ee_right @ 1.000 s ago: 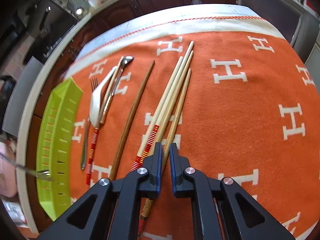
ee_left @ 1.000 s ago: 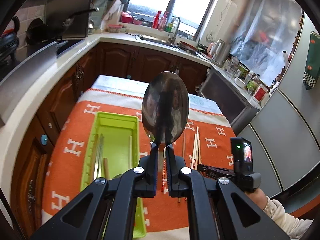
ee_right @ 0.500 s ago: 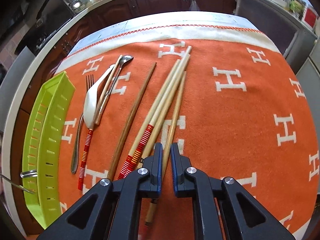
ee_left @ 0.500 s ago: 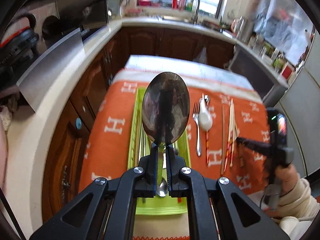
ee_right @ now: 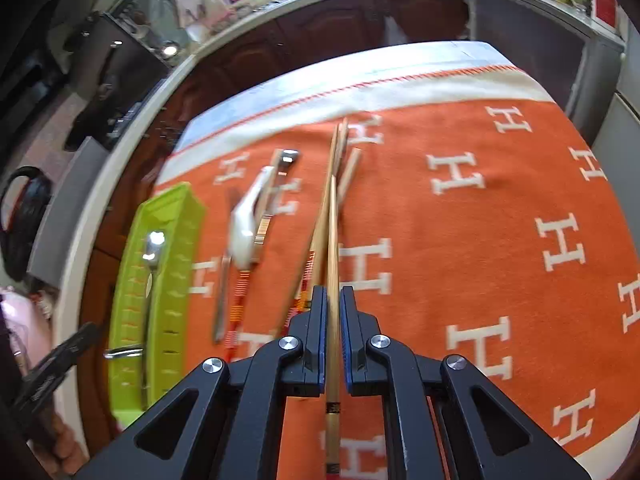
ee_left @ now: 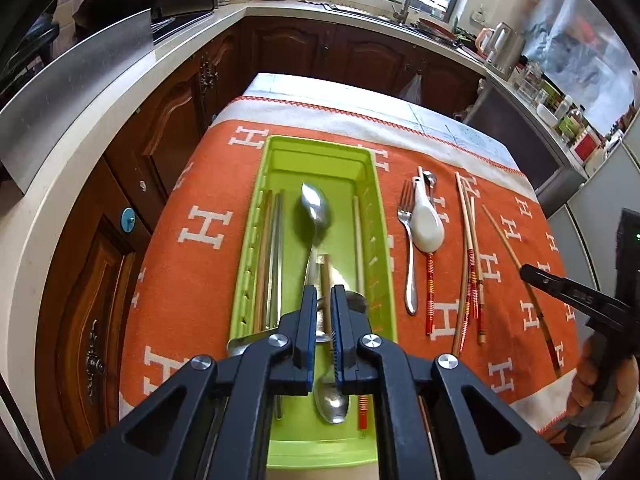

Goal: Organize utensils
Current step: 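Lift the metal spoon with the left tool while the right tool grasps a wooden chopstick, then lower the spoon and chopstick into the green tray and open both tools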

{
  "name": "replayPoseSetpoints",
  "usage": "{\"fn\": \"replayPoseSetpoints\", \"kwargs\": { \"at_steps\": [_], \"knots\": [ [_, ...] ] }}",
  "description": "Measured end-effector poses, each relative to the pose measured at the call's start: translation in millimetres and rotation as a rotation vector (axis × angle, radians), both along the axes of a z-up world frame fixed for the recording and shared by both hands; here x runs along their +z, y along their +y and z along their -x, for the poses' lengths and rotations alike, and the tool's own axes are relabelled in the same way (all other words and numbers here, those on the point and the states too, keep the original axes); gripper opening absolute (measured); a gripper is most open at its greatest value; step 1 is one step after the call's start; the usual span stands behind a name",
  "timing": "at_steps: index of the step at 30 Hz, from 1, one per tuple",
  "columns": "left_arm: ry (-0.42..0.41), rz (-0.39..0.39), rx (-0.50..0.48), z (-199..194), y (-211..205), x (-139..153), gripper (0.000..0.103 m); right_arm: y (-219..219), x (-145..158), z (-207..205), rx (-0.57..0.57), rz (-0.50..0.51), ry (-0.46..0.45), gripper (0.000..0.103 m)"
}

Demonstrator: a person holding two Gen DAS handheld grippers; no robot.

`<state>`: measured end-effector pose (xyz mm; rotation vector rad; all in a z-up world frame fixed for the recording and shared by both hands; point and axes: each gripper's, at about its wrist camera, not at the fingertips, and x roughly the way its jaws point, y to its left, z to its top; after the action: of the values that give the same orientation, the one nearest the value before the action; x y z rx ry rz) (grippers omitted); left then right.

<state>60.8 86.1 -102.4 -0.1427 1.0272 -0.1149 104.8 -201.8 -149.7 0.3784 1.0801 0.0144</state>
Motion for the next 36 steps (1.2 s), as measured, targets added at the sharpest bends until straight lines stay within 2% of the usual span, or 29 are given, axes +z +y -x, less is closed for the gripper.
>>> {"fn": "replayPoseSetpoints", "kwargs": {
  "at_steps": [6,11,13,14,18,19,21,24,26,36],
  "knots": [
    [0.001,0.015,0.067,-0.6,21.1,0.4,0.009,29.4,28.3,0.7,0.054,-0.057,-0.032,0.005],
    [-0.025,-0.001,0.086,1.8,31.4,4.2,0.009,68.1,47.8,-7.0,0.125,-0.123,-0.026,0.005],
    [-0.036,-0.005,0.091,2.2,34.9,6.5,0.013,87.6,52.3,-14.0,0.158,-0.145,-0.012,0.005],
    [-0.04,-0.009,0.097,2.6,36.8,7.7,0.016,98.2,53.8,-17.9,0.173,-0.154,-0.004,0.005],
    [-0.042,-0.014,0.131,4.5,46.7,11.0,0.056,141.9,54.7,-34.2,0.212,-0.149,0.026,0.006],
    [-0.041,-0.015,0.143,5.3,50.0,11.6,0.06,151.7,52.6,-38.5,0.215,-0.148,0.039,0.006],
    [-0.049,-0.028,0.167,7.1,57.4,12.6,0.06,165.6,44.8,-46.7,0.209,-0.15,0.068,0.006],
    [-0.042,-0.043,0.198,8.8,65.7,10.5,0.069,181.5,29.5,-59.5,0.199,-0.142,0.113,0.007],
    [-0.035,-0.035,0.214,9.3,72.7,8.5,0.071,186.7,21.7,-63.5,0.202,-0.159,0.138,0.007],
    [-0.024,-0.037,0.211,9.5,69.4,2.6,0.072,186.2,15.2,-60.7,0.219,-0.131,0.135,0.007]
  ]
}}
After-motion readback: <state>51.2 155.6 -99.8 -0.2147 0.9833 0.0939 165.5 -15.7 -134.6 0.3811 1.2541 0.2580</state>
